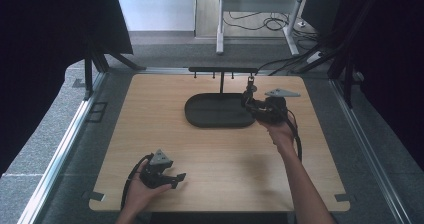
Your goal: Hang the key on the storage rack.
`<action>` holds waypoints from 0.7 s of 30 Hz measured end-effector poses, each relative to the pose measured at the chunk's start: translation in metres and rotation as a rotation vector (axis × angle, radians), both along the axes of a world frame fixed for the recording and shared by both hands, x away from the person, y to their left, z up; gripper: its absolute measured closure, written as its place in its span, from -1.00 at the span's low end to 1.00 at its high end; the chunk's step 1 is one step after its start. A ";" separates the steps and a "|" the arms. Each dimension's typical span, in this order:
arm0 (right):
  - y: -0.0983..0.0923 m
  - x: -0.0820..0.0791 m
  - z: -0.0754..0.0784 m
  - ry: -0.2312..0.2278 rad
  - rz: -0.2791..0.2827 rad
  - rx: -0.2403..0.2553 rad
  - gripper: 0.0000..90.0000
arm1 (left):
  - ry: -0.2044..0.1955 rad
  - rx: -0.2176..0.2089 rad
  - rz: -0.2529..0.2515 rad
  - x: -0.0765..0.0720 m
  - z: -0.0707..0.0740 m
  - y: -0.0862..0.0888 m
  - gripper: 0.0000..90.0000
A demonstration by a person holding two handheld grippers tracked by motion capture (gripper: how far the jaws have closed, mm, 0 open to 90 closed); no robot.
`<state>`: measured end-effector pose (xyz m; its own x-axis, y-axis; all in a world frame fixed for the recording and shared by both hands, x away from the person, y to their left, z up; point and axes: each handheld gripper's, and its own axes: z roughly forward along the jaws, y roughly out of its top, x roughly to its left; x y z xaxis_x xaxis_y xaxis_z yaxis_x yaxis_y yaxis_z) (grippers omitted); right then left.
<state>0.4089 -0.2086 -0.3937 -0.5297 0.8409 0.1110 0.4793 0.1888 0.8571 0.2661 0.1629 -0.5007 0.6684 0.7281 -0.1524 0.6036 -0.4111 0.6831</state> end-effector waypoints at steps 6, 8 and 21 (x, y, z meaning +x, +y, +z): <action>-0.006 -0.031 -0.009 -0.018 0.041 0.028 0.12 | 0.001 0.007 -0.003 0.000 -0.001 -0.001 -0.34; -0.007 -0.040 -0.013 -0.022 0.052 0.032 0.11 | 0.000 0.006 0.000 0.000 -0.001 0.000 -0.34; -0.012 -0.089 -0.041 -0.028 0.134 0.042 0.01 | 0.000 0.004 0.003 0.000 0.000 0.000 -0.34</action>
